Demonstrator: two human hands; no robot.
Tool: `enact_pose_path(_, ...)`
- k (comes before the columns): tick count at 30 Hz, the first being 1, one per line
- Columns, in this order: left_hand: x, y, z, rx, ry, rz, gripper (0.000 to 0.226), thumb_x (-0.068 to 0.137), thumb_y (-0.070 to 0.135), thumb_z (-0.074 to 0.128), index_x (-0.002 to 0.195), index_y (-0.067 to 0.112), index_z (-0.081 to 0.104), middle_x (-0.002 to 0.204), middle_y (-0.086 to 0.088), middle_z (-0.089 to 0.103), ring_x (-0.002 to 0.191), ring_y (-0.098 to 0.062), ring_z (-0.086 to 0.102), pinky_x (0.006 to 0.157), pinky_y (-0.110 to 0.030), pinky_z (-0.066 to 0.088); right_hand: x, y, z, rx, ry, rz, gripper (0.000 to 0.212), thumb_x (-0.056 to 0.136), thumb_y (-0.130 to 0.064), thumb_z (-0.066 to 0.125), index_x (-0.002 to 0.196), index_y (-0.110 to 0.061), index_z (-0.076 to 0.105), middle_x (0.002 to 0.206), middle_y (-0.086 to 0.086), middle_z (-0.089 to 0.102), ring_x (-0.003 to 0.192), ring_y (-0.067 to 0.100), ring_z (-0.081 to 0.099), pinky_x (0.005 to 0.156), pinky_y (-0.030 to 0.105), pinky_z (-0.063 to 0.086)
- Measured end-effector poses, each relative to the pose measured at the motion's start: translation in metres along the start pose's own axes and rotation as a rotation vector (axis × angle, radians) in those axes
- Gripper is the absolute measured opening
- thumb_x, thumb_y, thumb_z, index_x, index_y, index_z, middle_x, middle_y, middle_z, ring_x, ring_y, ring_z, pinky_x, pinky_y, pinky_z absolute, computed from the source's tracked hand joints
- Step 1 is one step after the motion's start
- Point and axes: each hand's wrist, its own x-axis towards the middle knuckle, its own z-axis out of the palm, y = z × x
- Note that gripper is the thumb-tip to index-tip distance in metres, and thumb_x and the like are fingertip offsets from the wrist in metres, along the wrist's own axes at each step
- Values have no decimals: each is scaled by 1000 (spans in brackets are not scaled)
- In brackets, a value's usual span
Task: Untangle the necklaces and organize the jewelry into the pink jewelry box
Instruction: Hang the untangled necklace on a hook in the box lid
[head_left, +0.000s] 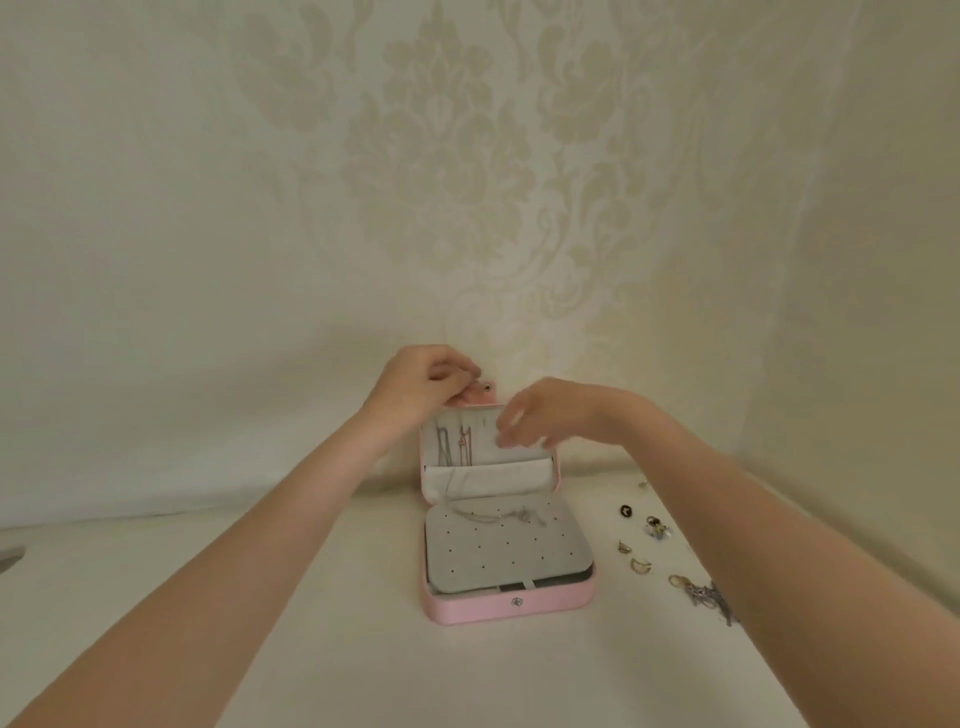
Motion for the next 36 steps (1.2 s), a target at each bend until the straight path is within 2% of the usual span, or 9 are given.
enact_pose_path(3, 7, 15, 2, 223, -111, 113, 22, 85, 4, 59, 81, 24, 68, 81, -2, 73, 78, -9, 69, 76, -19, 52, 5, -4, 0, 547, 8, -218, 41, 86, -26, 66, 123, -14, 55, 113, 0, 64, 109, 13, 60, 98, 27, 43)
enact_pose_path(7, 13, 17, -5, 73, 6, 117, 20, 87, 4, 59, 81, 22, 67, 75, 6, 72, 69, -4, 66, 69, -15, 51, 5, -5, 5, 844, 30, -191, 19, 90, -15, 61, 103, -2, 64, 65, 0, 55, 58, 12, 52, 67, 23, 51)
enact_pose_path(10, 12, 4, -11, -65, 118, 49, 21, 88, 1, 57, 79, 18, 66, 65, 11, 70, 62, 0, 63, 63, -12, 50, 3, 7, 2, 777, 78, -97, 20, 93, -13, 56, 100, 2, 67, 54, -5, 42, 50, 9, 30, 54, 22, 33)
enact_pose_path(17, 2, -36, -27, -191, 225, -120, 17, 89, 0, 56, 82, 13, 65, 63, 11, 70, 63, 0, 62, 63, -10, 50, -8, 31, -23, 615, 184, 26, 14, 90, -12, 60, 88, -2, 70, 56, -5, 43, 53, 9, 27, 43, 18, 24)
enact_pose_path(21, -8, -53, -16, -52, 179, -173, 15, 83, 4, 66, 81, 18, 67, 77, 0, 71, 79, -13, 63, 77, -19, 48, -1, 15, -33, 540, 471, 9, 12, 87, -10, 64, 86, 0, 70, 69, 2, 45, 54, 10, 29, 40, 16, 25)
enact_pose_path(24, -11, -57, -1, 135, 113, -107, 17, 79, 4, 69, 77, 21, 67, 78, 3, 68, 74, -7, 62, 70, -8, 45, 10, -3, -40, 402, 645, -48, 17, 86, -13, 65, 91, 2, 71, 74, 3, 55, 64, 14, 42, 49, 19, 30)
enact_pose_path(28, -11, -65, 19, 400, 86, -42, 7, 80, 11, 71, 84, 17, 70, 77, 9, 66, 68, -1, 58, 64, -6, 43, 21, -27, -44, 224, 624, -94, 17, 85, -12, 65, 92, 2, 72, 38, -10, 40, 49, 7, 31, 44, 15, 26)
enact_pose_path(32, -11, -71, 38, 606, 149, -33, 10, 85, 23, 66, 92, 20, 73, 91, 6, 71, 83, -13, 64, 76, -29, 50, 31, -39, -44, 61, 570, -75, 19, 85, -12, 65, 96, 2, 71, 43, -5, 40, 48, 10, 33, 44, 18, 25)
enact_pose_path(36, -11, -83, 45, 742, 200, -17, 16, 90, 29, 58, 99, 24, 71, 102, 9, 68, 89, -15, 62, 71, -28, 48, 41, -42, -42, -21, 543, -63, 22, 84, -14, 67, 98, 1, 70, 61, 0, 45, 60, 14, 43, 49, 22, 30)
